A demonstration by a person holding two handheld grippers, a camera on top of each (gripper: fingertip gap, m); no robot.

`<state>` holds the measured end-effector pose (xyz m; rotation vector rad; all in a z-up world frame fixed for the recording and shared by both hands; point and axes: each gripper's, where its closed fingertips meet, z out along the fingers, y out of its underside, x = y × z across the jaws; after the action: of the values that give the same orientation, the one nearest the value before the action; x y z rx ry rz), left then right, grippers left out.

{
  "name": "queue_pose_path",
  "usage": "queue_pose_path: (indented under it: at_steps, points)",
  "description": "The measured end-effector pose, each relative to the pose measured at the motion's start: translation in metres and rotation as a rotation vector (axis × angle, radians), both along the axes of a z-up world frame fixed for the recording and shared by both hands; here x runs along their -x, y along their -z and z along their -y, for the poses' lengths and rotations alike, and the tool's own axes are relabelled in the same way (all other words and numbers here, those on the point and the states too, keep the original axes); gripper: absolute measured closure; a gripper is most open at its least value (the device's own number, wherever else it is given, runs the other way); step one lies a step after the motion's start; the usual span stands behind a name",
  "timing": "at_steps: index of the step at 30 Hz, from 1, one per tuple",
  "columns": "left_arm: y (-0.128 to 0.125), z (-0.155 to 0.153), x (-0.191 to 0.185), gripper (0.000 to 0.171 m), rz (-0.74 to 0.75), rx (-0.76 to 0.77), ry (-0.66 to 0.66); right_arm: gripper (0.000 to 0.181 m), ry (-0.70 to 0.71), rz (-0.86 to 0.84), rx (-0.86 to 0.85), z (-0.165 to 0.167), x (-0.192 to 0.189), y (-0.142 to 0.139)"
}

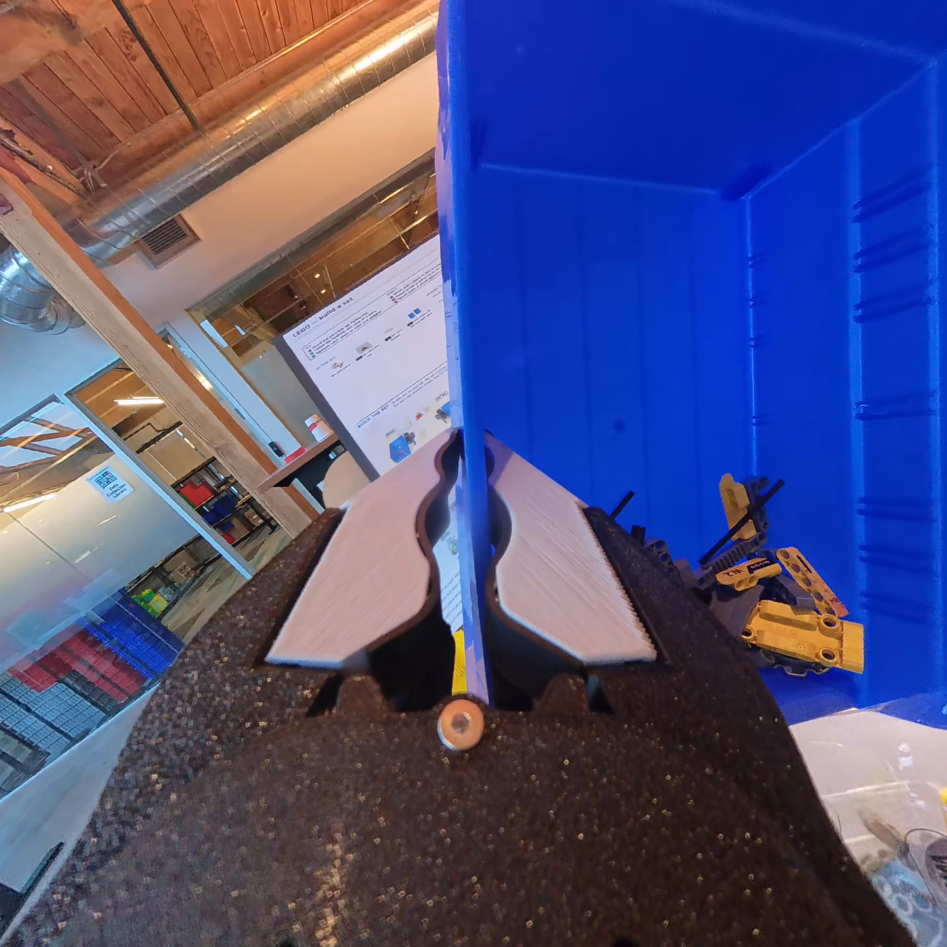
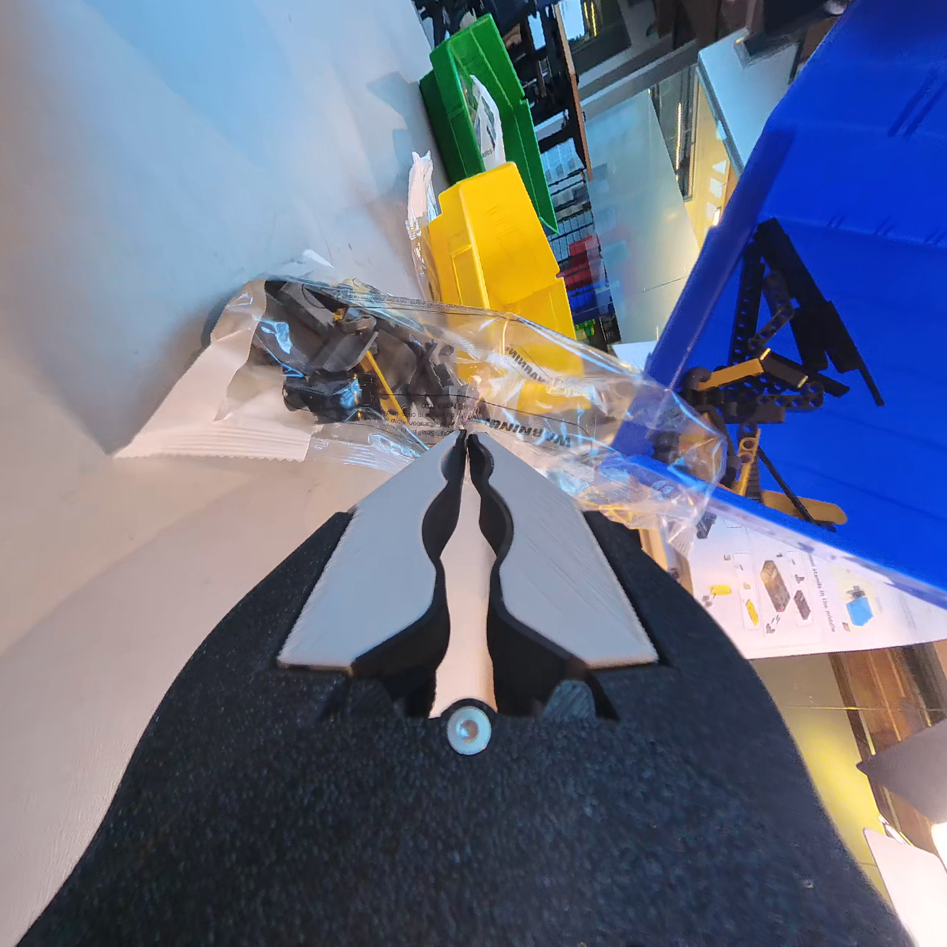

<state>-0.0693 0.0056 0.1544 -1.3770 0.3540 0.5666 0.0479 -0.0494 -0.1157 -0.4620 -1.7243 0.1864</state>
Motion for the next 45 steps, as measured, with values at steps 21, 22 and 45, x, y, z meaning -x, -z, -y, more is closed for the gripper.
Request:
queue_pose_path:
  at_steps: [21, 22, 45]
  points:
    - [-0.028, 0.0, -0.001, 0.171, -0.114, 0.046, 0.002, 0.181, -0.121, -0.036, -0.283, 0.027, 0.011, -0.021]
    - [-0.033, 0.003, 0.0, 0.171, -0.118, 0.029, -0.002, 0.181, -0.135, -0.027, -0.311, 0.027, 0.012, -0.02]
    - [-0.015, 0.004, 0.022, 0.171, -0.001, 0.101, 0.026, 0.181, -0.076, 0.001, -0.308, -0.042, 0.02, -0.026]
